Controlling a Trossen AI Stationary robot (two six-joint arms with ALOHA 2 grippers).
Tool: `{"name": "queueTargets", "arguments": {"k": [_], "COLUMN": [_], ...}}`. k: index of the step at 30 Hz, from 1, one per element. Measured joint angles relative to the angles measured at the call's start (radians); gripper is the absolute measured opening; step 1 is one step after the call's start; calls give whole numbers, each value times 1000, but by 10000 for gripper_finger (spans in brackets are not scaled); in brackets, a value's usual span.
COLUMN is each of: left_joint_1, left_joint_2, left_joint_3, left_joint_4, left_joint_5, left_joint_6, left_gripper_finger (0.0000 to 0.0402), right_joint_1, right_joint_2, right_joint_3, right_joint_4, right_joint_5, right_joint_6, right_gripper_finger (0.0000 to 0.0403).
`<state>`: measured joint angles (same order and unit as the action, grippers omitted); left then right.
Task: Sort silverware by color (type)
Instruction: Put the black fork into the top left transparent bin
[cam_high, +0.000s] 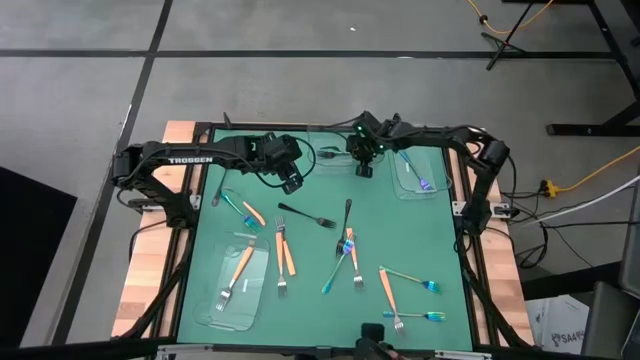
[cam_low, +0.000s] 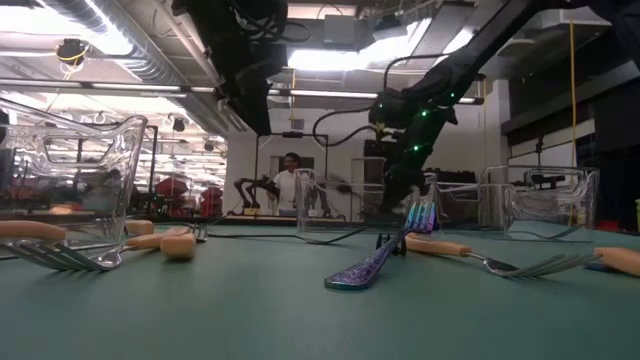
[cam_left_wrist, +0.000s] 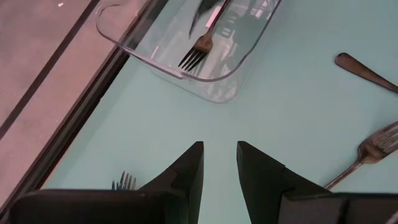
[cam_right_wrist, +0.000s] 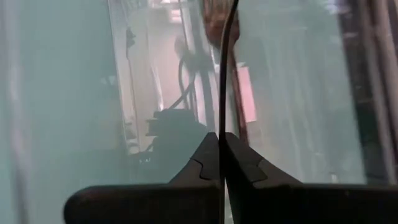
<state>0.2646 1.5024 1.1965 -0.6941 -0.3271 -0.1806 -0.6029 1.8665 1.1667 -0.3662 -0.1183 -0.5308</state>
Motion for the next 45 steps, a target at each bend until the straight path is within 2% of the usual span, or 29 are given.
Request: {"name": "queueTargets", "arguments": {"k": [21,33,38,45], "left_joint_1": [0,-1,-1,-6], "left_joint_2": [0,0,0,0], "left_joint_3": [0,0,0,0], "left_joint_4": [0,0,0,0], "left_joint_5": [0,1,31,110], "left_joint_6": [-3,-4,-28,-27], "left_gripper_finger": [90,90,90,90], "right_joint_1": [0,0,0,0], "right_joint_2": [28,30,30,29], "right_joint_3": [1,0,0,0], "right_joint_4": [5,23,29,29], "right_joint_5": [-20,-13,-13,-13], "right_joint_6": [1,3,3,2], "right_gripper_finger": [3,48,63,64]}}
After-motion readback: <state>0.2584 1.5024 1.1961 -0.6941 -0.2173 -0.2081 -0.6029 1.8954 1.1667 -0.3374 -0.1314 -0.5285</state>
